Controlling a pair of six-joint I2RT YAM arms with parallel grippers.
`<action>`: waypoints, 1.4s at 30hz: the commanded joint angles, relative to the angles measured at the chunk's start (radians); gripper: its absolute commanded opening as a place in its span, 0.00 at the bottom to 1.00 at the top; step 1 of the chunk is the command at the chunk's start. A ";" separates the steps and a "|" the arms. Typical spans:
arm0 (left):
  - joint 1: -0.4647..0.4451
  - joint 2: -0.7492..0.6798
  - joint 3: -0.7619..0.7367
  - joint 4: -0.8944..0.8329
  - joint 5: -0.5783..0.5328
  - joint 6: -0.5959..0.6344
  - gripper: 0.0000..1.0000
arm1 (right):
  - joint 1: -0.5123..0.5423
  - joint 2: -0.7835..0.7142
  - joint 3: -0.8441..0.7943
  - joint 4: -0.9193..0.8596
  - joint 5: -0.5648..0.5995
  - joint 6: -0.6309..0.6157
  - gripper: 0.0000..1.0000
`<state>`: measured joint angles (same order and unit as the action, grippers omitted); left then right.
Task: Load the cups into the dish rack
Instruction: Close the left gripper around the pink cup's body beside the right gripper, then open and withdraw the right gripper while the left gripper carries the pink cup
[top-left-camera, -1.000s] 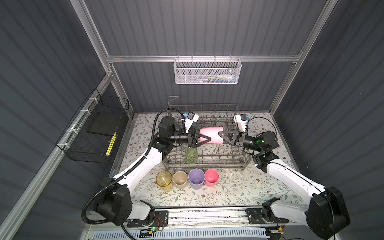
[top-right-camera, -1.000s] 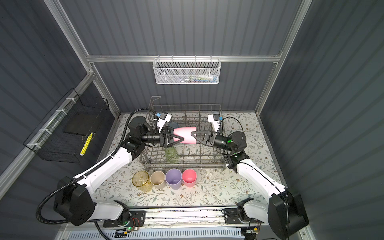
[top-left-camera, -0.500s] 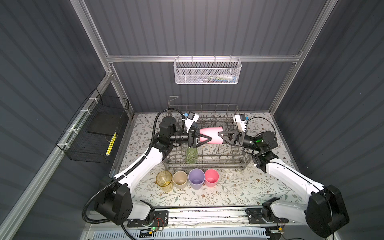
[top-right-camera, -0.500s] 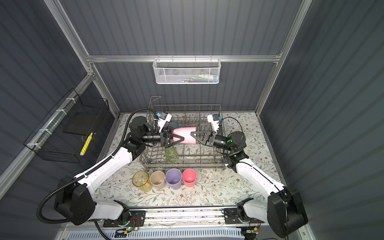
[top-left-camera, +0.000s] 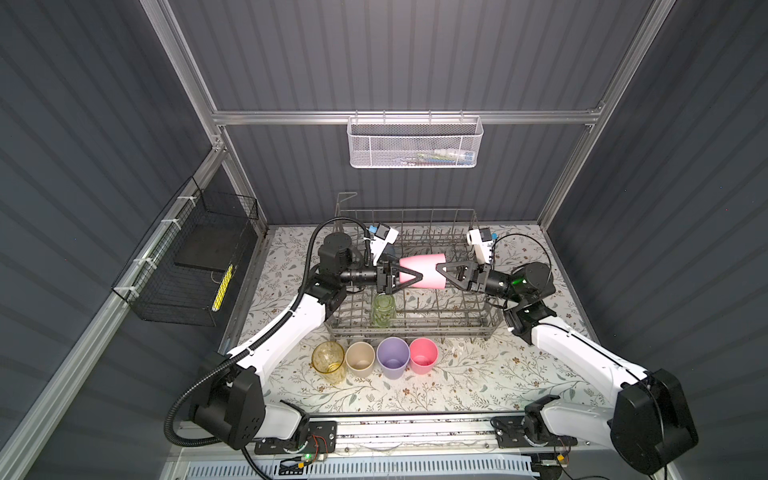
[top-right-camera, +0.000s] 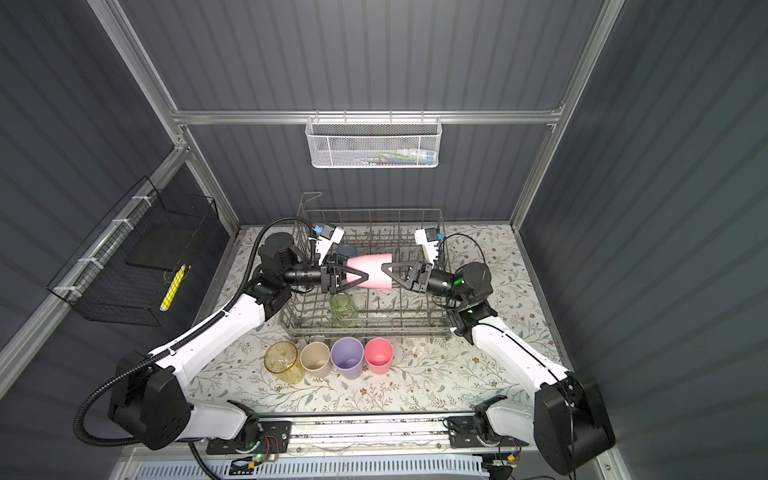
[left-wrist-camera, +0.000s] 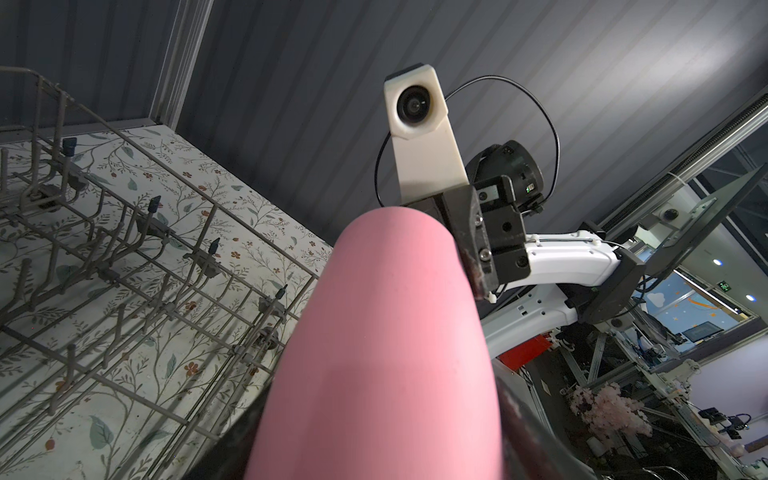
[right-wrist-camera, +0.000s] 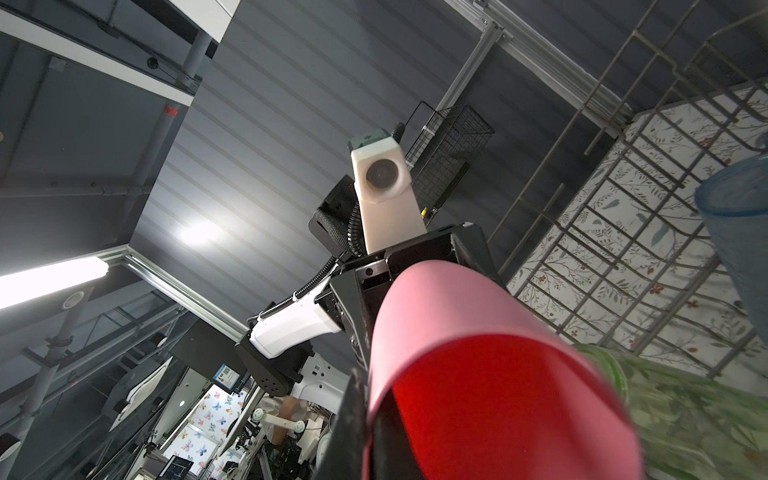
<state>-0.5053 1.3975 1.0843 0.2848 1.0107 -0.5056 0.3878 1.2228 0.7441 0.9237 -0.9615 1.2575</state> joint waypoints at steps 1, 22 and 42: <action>-0.006 -0.009 0.003 0.013 -0.012 0.017 0.65 | -0.001 -0.012 -0.005 -0.035 -0.015 -0.031 0.06; -0.006 -0.072 0.100 -0.254 -0.155 0.174 0.64 | -0.205 -0.365 0.095 -1.006 0.230 -0.586 0.28; -0.064 0.250 0.565 -0.869 -0.644 0.415 0.62 | -0.304 -0.448 0.124 -1.393 0.616 -0.782 0.31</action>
<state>-0.5537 1.6115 1.5826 -0.4583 0.4706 -0.1440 0.0906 0.7837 0.8825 -0.4431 -0.3679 0.5091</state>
